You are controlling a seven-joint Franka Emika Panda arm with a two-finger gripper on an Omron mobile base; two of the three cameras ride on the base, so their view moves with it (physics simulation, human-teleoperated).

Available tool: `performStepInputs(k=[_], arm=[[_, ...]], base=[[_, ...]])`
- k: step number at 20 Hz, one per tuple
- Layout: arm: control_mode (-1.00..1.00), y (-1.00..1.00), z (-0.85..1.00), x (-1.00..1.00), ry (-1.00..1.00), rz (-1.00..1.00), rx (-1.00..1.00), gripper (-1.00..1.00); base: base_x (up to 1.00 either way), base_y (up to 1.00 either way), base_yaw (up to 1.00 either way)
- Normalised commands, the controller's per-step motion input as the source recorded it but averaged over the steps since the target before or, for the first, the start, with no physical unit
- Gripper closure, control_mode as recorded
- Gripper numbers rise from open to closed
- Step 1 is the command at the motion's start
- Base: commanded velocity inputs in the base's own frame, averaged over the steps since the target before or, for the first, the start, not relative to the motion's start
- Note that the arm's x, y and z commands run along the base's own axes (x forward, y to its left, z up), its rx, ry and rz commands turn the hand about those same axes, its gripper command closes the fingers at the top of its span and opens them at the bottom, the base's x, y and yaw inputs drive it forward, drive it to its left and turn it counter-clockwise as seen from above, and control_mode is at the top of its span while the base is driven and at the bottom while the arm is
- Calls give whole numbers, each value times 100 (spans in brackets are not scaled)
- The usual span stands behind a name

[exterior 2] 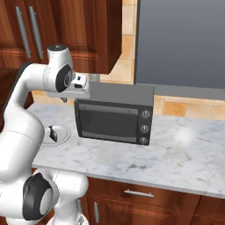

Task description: Place the fish on the top rack of the oven, and slide the tray back inside. Close the oven door.

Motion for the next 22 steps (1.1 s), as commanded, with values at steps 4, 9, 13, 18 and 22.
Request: performStepInputs(k=[4, 9, 13, 18, 22], arm=[[-100, 0, 0, 0, 0, 0, 0, -100], [-100, 69, -50, -25, -1, 6, -1, -100], [-100, 100, -66, -1, 0, 8, 0, -100], [-100, 93, -61, 0, 6, 15, 0, -100], [-100, 80, -61, 22, 9, 12, 0, -100]], base=[[0, 0, 0], [0, 0, 0], [0, 0, 0], [0, 0, 0], [0, 0, 0]])
